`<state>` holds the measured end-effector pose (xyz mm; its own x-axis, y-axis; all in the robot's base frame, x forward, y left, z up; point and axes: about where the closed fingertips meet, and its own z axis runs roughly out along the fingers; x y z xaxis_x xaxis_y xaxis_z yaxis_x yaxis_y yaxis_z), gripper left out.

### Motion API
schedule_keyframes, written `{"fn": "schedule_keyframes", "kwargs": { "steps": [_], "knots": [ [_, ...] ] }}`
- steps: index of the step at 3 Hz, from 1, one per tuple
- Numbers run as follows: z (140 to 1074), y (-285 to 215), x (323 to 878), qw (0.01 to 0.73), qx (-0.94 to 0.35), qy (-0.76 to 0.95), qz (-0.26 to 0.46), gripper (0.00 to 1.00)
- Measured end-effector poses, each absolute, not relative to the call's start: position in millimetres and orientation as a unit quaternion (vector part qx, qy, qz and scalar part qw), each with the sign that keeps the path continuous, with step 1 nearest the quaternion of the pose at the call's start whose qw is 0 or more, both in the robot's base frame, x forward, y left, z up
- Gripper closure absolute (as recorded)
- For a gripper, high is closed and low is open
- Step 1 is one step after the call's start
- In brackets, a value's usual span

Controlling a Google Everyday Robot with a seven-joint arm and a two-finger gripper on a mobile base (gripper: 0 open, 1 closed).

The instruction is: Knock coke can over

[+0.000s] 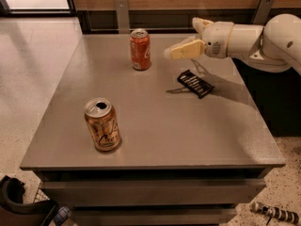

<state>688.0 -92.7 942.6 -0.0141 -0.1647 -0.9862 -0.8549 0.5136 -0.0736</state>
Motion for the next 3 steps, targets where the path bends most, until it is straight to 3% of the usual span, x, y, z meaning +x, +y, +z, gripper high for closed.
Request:
{"fn": "schedule_keyframes", "kwargs": {
  "steps": [3],
  "knots": [
    [891, -22, 750, 0.561, -0.41, 0.631, 0.346, 0.0]
  ]
}}
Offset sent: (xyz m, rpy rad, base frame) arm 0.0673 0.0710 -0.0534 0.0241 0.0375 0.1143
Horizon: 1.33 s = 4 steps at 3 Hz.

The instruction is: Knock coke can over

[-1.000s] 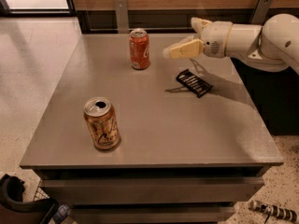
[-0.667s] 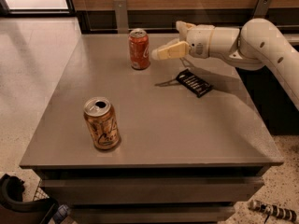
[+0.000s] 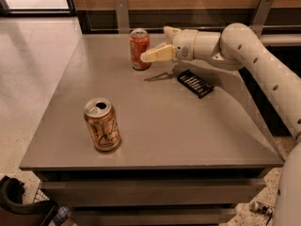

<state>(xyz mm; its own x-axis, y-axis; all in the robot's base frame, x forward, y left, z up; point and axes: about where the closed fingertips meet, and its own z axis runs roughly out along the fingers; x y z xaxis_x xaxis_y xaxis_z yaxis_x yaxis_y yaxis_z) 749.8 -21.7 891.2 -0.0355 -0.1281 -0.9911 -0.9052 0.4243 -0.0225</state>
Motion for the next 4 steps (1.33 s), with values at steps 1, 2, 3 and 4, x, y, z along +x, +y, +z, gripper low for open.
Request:
{"fn": "schedule_keyframes", "kwargs": {
  "steps": [1, 2, 3, 4],
  "knots": [
    [881, -4, 755, 0.559, -0.41, 0.627, 0.356, 0.0],
    [868, 10, 751, 0.56, -0.402, 0.623, 0.369, 0.12],
    [866, 15, 749, 0.559, -0.402, 0.622, 0.373, 0.36],
    [866, 19, 749, 0.558, -0.404, 0.621, 0.375, 0.67]
  ]
}}
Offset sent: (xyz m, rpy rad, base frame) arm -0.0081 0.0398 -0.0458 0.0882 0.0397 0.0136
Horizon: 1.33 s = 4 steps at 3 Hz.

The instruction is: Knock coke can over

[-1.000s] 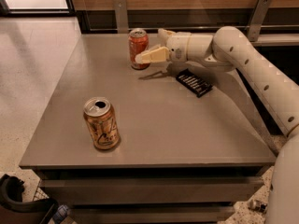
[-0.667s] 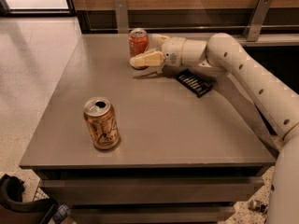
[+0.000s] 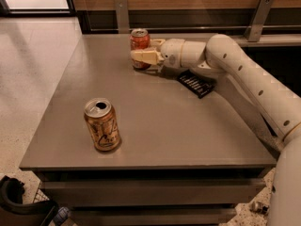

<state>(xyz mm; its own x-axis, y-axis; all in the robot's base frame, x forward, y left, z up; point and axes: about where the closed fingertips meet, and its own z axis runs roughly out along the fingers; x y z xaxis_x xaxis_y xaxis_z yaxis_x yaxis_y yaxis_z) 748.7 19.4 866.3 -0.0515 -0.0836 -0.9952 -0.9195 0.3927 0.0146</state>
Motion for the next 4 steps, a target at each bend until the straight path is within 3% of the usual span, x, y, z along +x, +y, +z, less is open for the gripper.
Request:
{"fn": "schedule_keyframes", "kwargs": {
  "steps": [1, 2, 4],
  "knots": [
    [866.2, 22.3, 748.3, 0.557, -0.405, 0.62, 0.376, 0.9],
    [866.1, 25.0, 747.9, 0.556, -0.406, 0.619, 0.378, 1.0],
    [875.9, 20.3, 745.3, 0.533, -0.428, 0.632, 0.365, 1.0]
  ]
}}
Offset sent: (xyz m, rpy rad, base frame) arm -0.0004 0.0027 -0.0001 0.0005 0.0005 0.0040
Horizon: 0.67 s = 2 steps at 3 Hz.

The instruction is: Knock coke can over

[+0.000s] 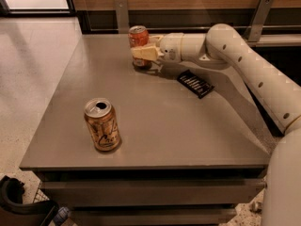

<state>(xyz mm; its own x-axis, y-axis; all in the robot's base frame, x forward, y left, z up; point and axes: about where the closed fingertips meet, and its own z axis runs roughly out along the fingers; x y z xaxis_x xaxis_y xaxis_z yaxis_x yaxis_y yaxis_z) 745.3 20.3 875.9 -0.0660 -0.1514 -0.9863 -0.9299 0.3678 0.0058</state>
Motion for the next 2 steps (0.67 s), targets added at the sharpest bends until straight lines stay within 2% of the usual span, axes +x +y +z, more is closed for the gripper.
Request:
{"fn": "schedule_keyframes", "kwargs": {
  "steps": [2],
  "knots": [
    [915, 0, 734, 0.432, -0.511, 0.679, 0.302, 1.0]
  ]
}}
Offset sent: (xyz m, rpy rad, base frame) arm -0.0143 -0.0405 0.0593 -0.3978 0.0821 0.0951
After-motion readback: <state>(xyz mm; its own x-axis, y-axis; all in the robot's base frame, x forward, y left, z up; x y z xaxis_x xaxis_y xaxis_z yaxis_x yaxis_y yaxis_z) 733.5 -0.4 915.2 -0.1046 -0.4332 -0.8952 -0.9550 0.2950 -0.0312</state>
